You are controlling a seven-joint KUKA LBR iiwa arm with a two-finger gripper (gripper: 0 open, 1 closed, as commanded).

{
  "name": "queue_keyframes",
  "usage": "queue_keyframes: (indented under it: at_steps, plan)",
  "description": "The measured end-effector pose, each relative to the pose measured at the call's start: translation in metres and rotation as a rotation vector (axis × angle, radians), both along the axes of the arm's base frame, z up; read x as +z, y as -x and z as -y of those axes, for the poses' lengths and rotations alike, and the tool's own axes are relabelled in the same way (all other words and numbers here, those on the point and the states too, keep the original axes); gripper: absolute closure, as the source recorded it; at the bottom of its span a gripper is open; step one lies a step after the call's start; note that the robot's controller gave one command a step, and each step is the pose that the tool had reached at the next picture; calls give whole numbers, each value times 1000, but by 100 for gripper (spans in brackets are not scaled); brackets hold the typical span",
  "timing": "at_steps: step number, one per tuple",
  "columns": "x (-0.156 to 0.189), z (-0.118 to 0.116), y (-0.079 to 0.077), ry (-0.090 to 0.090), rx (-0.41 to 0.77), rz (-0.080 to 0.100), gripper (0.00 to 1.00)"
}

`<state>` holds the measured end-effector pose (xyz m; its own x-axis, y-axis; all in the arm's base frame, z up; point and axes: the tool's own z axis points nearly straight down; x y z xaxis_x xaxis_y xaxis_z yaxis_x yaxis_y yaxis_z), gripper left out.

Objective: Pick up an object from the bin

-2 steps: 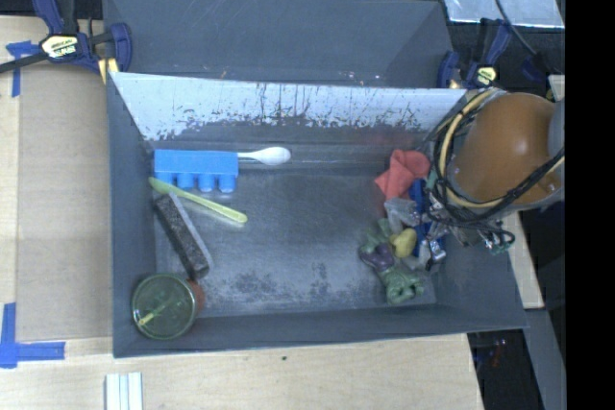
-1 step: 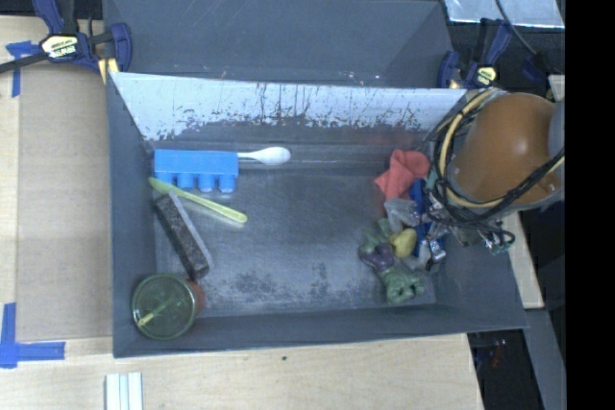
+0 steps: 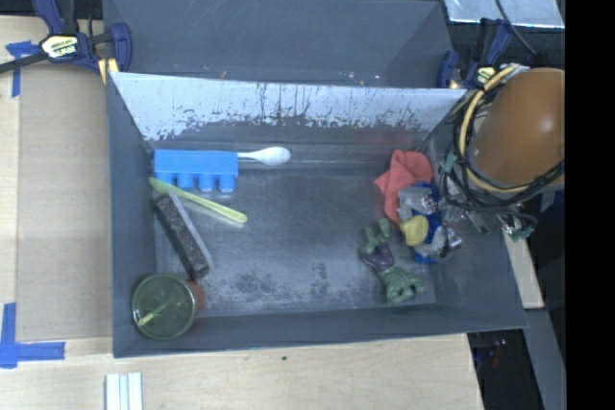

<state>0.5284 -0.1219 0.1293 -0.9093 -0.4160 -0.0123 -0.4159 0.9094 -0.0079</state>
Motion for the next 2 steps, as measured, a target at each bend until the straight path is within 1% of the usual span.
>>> queue_keyframes:
  at_steps: [1,2]
  plan:
    - [60,8,-10,1,-19,6,100]
    - [78,5,-11,1,9,7,100]
